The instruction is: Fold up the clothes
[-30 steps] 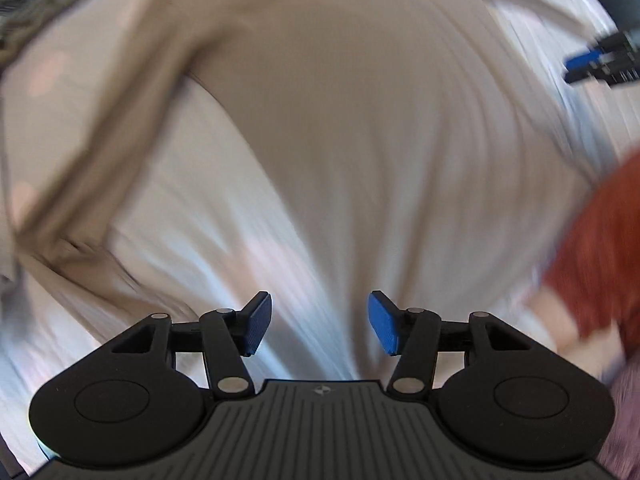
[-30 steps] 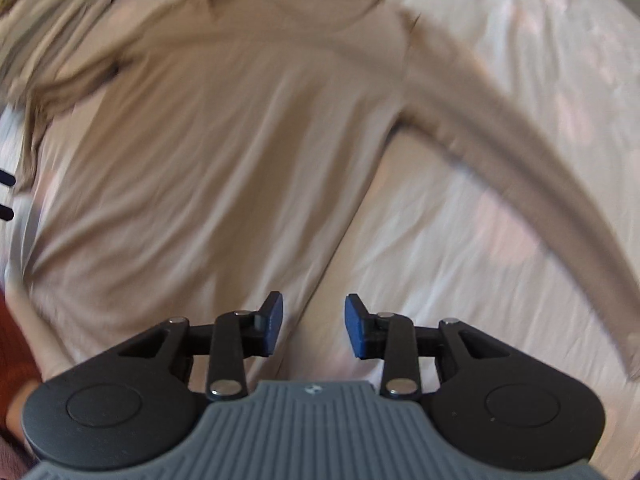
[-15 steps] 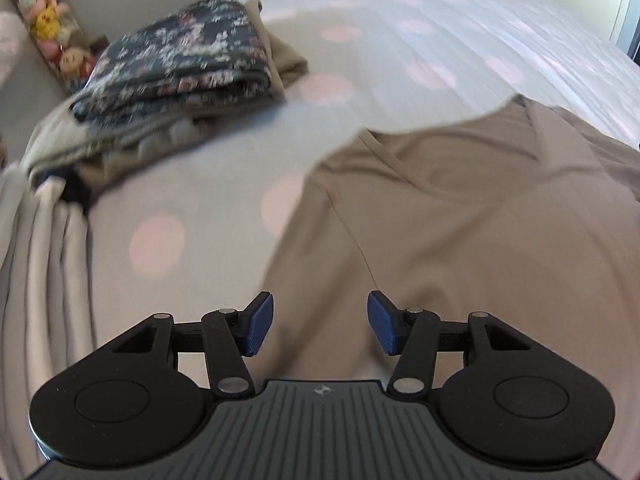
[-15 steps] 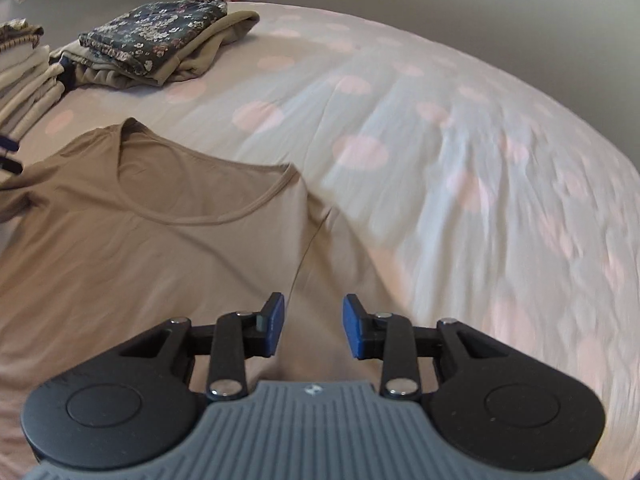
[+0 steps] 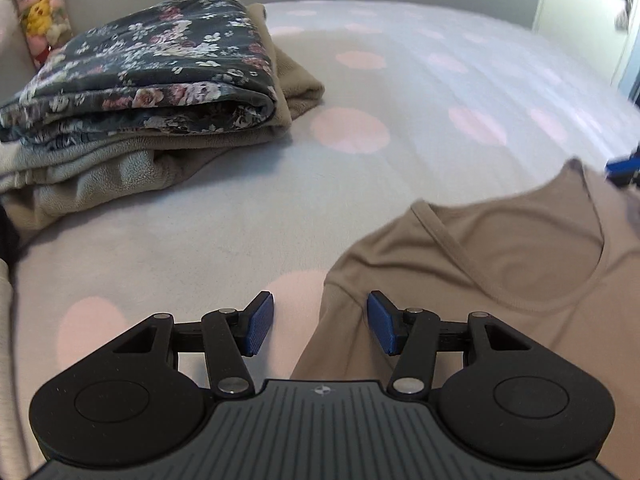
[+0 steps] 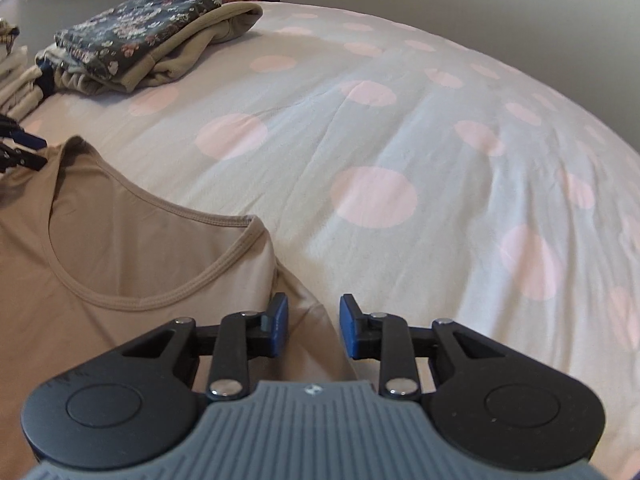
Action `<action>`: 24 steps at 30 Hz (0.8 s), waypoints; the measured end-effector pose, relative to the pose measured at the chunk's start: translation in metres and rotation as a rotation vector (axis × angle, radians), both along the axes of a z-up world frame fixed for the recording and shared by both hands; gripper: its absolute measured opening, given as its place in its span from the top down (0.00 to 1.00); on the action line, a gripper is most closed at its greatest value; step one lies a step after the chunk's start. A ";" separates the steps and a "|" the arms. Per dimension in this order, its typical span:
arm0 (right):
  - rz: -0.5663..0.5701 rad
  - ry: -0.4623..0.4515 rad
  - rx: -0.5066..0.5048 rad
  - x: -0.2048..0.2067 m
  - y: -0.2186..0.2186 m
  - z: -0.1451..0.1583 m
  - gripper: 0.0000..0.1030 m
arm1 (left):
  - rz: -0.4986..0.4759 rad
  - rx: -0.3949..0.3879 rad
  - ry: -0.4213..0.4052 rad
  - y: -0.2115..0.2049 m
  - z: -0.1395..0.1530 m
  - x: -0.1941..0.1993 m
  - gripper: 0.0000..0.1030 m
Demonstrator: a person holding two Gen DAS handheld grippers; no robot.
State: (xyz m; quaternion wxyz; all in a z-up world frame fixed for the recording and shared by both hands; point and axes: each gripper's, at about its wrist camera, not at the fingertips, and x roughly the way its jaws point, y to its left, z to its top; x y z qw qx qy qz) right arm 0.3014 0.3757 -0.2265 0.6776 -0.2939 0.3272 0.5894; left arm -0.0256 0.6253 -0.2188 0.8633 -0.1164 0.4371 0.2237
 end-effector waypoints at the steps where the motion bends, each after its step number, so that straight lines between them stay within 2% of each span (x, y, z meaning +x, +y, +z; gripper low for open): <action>1: -0.001 0.013 -0.003 0.001 0.001 -0.002 0.91 | 0.005 -0.013 -0.024 0.002 -0.001 -0.002 0.55; 3: 0.000 0.008 0.005 -0.002 -0.002 -0.003 0.95 | 0.001 -0.037 -0.062 0.000 -0.002 -0.005 0.77; 6: -0.034 -0.015 0.053 -0.004 -0.010 0.005 0.96 | -0.012 -0.042 -0.078 -0.008 -0.002 -0.005 0.96; 9: -0.140 -0.020 0.131 0.004 -0.018 0.020 0.96 | -0.005 -0.014 -0.078 -0.012 0.005 -0.003 0.97; 11: -0.182 0.022 0.141 0.011 -0.018 0.024 0.96 | 0.016 -0.006 -0.097 -0.010 0.011 -0.004 0.97; 14: -0.186 0.022 0.103 0.012 -0.009 0.017 0.95 | 0.049 -0.002 -0.083 -0.003 0.011 0.002 0.97; 17: -0.196 0.020 0.047 0.012 0.004 0.000 0.95 | 0.042 0.019 -0.025 -0.004 -0.002 0.012 0.97; 19: -0.207 0.037 0.031 0.012 0.009 -0.009 0.94 | 0.042 0.035 -0.023 -0.005 -0.008 0.015 0.97; 22: -0.218 0.070 0.057 0.014 0.009 -0.008 0.85 | 0.040 0.043 -0.044 -0.005 -0.008 0.012 0.96; 24: -0.210 0.063 0.096 0.011 0.005 0.000 0.79 | 0.039 0.047 -0.059 -0.005 -0.005 0.007 0.85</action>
